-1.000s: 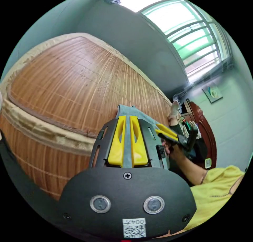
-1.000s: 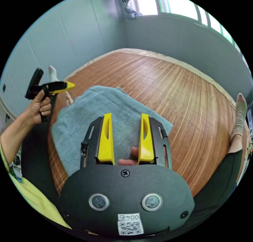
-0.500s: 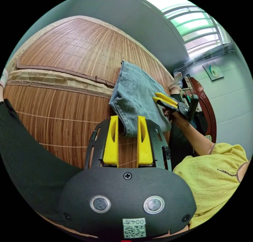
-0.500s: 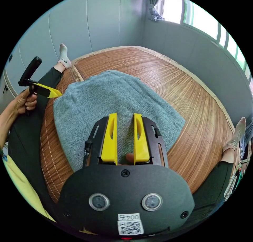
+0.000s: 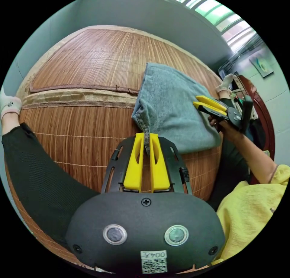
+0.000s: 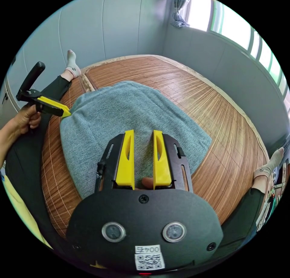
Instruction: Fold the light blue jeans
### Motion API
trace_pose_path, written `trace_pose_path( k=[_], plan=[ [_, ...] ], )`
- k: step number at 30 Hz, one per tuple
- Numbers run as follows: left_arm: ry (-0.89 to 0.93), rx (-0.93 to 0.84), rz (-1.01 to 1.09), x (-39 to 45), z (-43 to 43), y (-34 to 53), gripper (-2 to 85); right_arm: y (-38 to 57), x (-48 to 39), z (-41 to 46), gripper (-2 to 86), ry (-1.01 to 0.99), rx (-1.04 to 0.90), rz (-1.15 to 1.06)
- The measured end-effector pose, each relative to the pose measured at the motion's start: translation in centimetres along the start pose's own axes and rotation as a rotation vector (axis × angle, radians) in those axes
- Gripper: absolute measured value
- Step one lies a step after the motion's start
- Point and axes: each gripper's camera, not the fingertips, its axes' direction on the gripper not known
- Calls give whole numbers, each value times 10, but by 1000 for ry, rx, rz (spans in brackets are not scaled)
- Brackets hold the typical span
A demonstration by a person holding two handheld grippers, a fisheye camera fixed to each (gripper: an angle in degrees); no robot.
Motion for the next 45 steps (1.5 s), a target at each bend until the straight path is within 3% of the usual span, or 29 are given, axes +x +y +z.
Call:
trace_pose_path(
  k=[8,13,17,23,27,29,31,37,39,45],
  plan=[
    [173,32,-108,-15,-19,11,57,-1,13,-1,91,-32,6,20],
    [196,-55,-32,5,-16,16,91,-1,22,-3,89,-38,9,27],
    [100,-186,45,32,4,13,70,-2,30,-4,89,-39,8,27],
    [25,-228,2,45,-9,28,34,-2,47,-7,90,-53,13,37],
    [-66,-94,15,67,-39,39,28,-2,58,-8,88,-63,15,47],
    [-28,91,59,91,-53,44,28,-3,64,-9,88,-59,16,45],
    [33,168,96,109,-49,40,27,-3,69,-9,88,-58,16,44],
    [-19,203,163,158,8,6,20,-5,87,-12,87,-63,18,43],
    [-68,141,176,165,35,0,17,-6,94,-12,86,-68,21,43],
    [-253,204,267,193,52,24,12,-11,124,-19,91,-159,13,65]
  ],
)
